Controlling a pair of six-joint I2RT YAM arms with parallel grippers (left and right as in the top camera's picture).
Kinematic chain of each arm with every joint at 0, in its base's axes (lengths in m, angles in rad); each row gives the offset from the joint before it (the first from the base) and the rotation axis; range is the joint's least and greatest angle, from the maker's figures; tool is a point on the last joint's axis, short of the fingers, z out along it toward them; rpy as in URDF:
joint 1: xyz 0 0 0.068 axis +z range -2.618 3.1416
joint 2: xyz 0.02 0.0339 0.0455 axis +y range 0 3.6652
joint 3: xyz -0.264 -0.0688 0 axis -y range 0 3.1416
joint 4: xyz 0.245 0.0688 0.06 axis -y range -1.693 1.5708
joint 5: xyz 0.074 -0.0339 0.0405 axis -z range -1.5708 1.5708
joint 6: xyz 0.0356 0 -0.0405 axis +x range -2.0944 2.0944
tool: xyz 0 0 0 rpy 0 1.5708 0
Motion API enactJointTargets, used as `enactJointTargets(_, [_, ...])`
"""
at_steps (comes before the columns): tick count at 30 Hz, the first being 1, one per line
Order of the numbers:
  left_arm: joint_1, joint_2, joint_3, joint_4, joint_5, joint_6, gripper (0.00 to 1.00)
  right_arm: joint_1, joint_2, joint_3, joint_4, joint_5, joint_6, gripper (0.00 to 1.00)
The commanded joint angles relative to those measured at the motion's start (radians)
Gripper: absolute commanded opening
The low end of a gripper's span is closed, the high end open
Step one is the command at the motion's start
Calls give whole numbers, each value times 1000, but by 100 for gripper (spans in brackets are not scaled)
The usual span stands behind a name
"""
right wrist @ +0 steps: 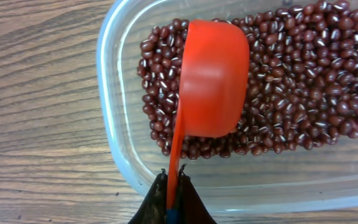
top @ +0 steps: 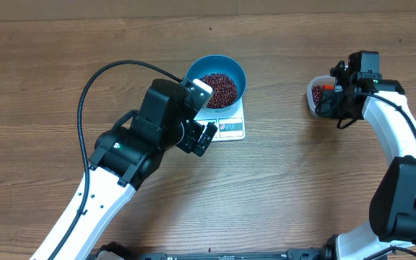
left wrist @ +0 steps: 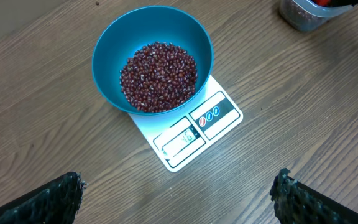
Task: Scoop item into bowl and weigh 150g on scale
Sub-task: 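Dip the red scoop into the beans and fill it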
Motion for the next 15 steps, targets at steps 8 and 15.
enactJointTargets(8, [3, 5, -4, 1, 8, -16, 100, -69, 12, 5, -24, -188, -1, 4])
enactJointTargets(15, [3, 5, -4, 1, 8, -16, 100, -183, 12, 5, -56, -281, -2, 4])
